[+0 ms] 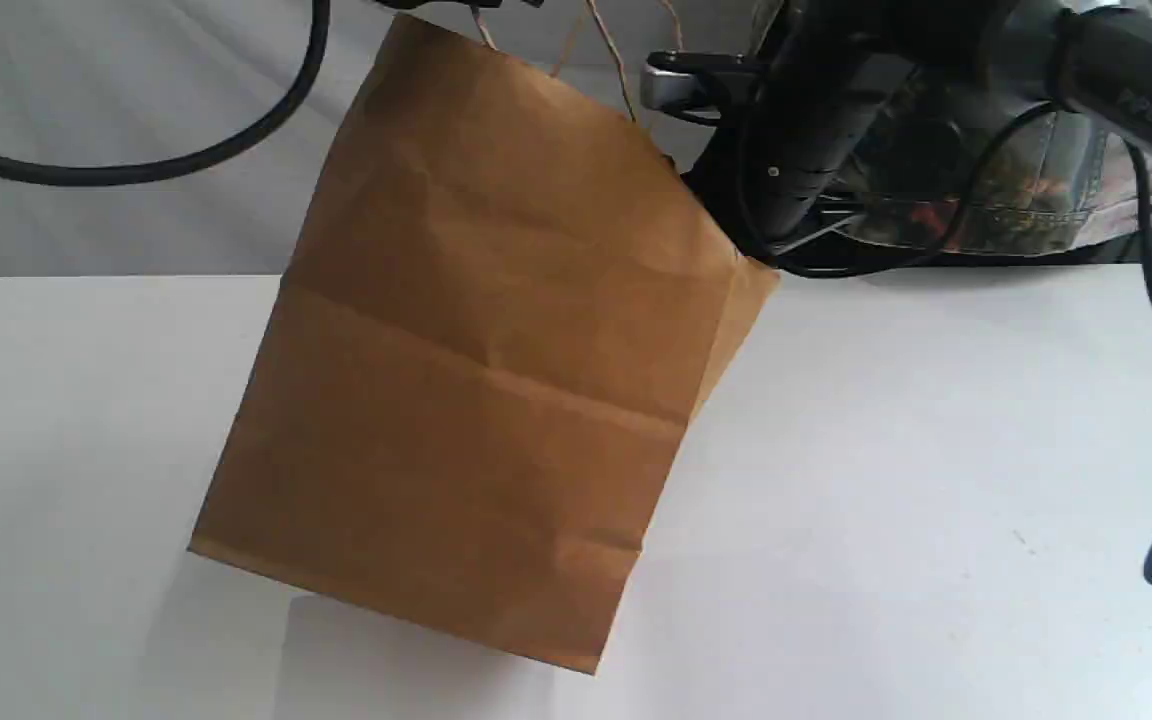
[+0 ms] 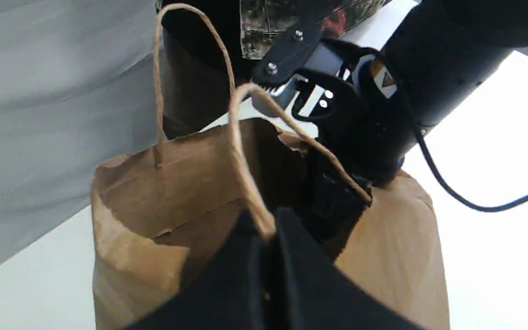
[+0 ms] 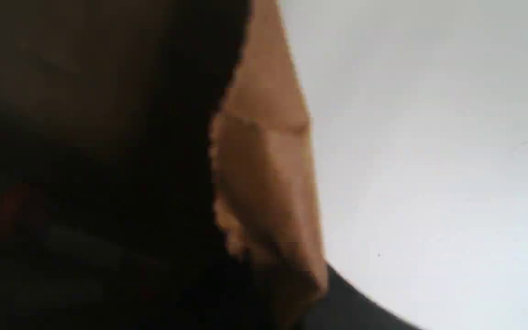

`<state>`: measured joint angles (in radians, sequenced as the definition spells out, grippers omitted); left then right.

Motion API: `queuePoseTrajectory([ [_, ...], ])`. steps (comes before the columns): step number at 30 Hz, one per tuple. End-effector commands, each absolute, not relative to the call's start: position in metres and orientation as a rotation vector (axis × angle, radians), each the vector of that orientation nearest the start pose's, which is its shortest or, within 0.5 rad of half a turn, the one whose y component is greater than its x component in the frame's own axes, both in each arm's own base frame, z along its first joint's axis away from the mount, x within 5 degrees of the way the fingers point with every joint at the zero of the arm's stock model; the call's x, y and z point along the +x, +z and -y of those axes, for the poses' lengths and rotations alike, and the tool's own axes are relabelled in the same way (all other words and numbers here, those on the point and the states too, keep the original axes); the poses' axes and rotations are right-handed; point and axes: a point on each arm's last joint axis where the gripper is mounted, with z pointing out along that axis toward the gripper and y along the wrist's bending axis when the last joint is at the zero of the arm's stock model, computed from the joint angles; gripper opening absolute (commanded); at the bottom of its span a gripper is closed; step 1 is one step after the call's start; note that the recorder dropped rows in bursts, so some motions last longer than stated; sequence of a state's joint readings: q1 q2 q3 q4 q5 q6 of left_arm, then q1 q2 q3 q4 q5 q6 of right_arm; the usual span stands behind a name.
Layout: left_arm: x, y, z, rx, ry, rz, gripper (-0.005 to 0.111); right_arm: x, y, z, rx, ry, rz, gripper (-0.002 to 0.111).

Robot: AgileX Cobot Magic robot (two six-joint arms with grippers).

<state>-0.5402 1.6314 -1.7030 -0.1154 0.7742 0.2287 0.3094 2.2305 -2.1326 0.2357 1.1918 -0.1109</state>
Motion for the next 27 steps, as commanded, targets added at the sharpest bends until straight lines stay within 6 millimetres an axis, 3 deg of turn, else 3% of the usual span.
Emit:
queuePoseTrajectory([
  [1,0.315,0.406,0.197,0.792,-0.309,-2.069,0.0,0.456,0.29,-0.16,-0.508,0.348,-2.604,0.0],
  [7,0.306,0.387,0.19,0.752,-0.304,-2.015,0.0,0.447,0.317,-0.155,-0.514,0.302,-2.547,0.0],
  [14,0.284,0.365,0.173,0.768,-0.242,-2.001,0.0,0.444,0.313,-0.17,-0.63,0.286,-2.518,0.0],
  [19,0.282,0.362,0.169,0.774,-0.218,-1.971,0.0,0.44,0.313,-0.19,-0.68,0.286,-2.472,0.0],
  [23,0.282,0.362,0.169,0.773,-0.218,-1.969,0.001,0.439,0.313,-0.194,-0.66,0.307,-2.472,0.0],
  [27,0.282,0.362,0.169,0.776,-0.216,-1.968,0.012,0.437,0.313,-0.194,-0.665,0.312,-2.488,0.008],
])
